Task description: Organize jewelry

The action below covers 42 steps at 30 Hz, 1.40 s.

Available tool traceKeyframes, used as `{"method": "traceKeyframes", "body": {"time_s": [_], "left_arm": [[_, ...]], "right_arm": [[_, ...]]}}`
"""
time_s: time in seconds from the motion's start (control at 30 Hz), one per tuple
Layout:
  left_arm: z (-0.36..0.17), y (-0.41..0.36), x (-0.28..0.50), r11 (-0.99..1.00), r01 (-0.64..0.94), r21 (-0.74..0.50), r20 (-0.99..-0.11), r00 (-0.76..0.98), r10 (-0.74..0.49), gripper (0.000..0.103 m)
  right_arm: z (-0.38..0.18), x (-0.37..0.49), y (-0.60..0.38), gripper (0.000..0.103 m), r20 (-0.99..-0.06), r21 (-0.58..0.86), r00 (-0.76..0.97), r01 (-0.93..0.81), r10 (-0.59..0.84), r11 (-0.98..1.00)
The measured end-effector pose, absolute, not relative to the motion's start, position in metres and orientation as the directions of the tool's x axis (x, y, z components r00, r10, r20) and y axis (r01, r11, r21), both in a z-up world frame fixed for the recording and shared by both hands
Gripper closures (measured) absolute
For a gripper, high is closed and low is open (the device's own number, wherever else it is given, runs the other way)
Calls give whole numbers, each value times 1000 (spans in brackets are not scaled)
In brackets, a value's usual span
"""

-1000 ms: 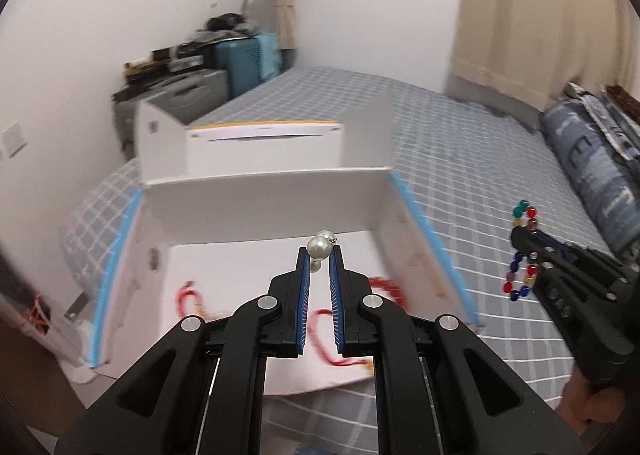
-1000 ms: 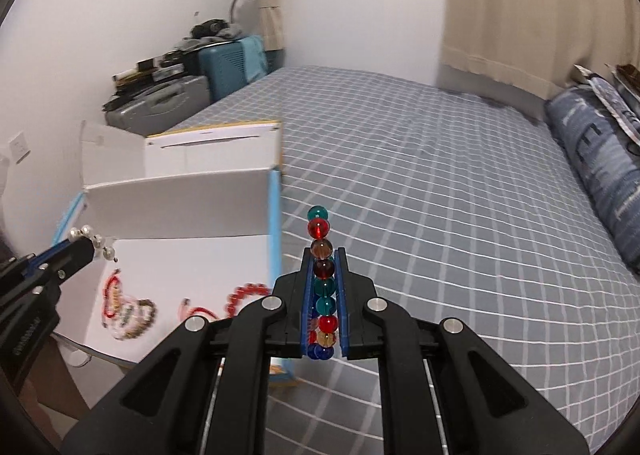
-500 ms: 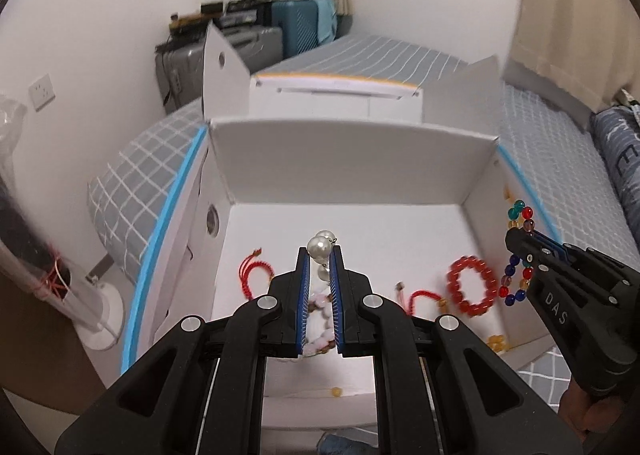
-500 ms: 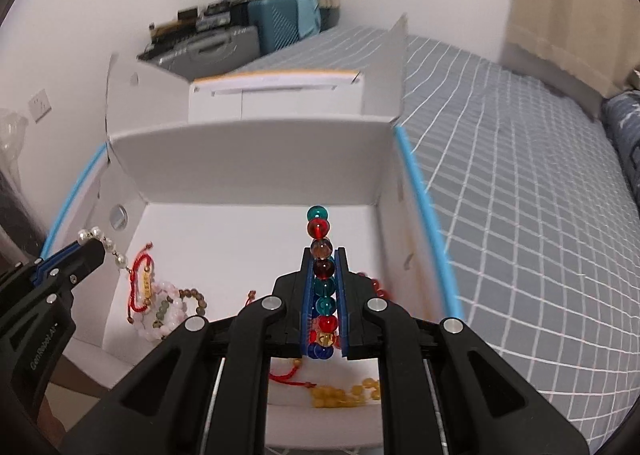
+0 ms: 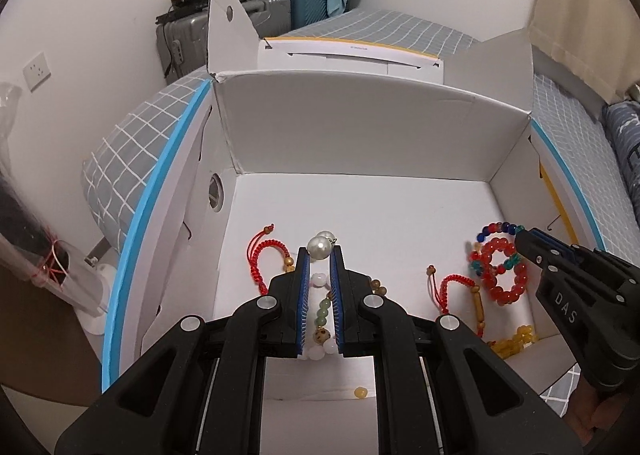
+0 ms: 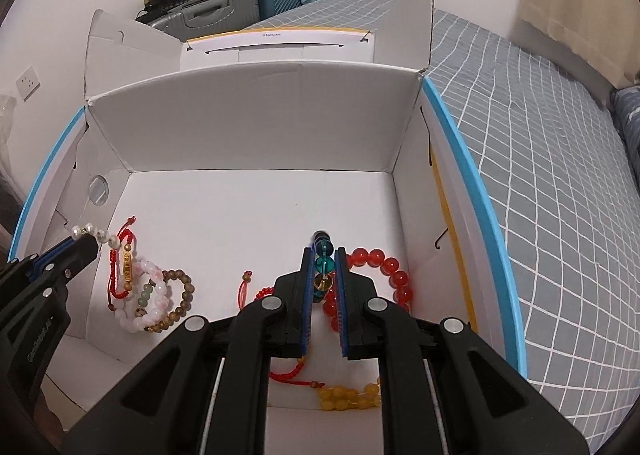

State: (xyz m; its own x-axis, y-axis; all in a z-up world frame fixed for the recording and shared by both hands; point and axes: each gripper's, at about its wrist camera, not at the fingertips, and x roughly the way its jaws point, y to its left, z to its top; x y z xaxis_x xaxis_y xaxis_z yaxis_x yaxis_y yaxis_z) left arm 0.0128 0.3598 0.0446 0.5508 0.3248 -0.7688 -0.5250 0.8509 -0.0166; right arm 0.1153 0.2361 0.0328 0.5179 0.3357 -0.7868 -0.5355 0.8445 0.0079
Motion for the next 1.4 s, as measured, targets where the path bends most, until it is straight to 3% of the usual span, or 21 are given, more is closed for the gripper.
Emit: {"method": "traceKeyframes", "body": {"time_s": [0.07,0.1,0.13,0.33,0.43,0.6,0.93,1.4], "left_arm": [[47,359,12,847,-531,-12,-769,547,332,91],[48,359,11,845,-535,-9,-767,546,337,89],[50,358,10,843,-538,-5,-764,546,344,80],[73,347,-5,840,-542,-2,-713,590,379,37],[86,341,-18,838,-545,0,-681,614,399,22],[99,331,-40,841,-541,-13,-639,651,409,8],[90,313,-79,851,-526,-14,-628,667,402,6],[81,295,-93,875,-481,-46,-633,692,347,6]], "right_arm": [[34,115,236,92,-782,9,521,-537,341,843],[36,114,236,85,-780,10,523,-538,343,843],[37,113,235,74,-778,17,521,-542,351,840],[62,96,228,42,-728,29,561,-550,394,835],[76,85,218,29,-698,31,589,-545,408,838],[93,65,199,11,-650,21,633,-539,421,842],[95,19,163,8,-598,-10,695,-505,400,863],[84,0,154,8,-599,11,687,-507,411,862]]}}
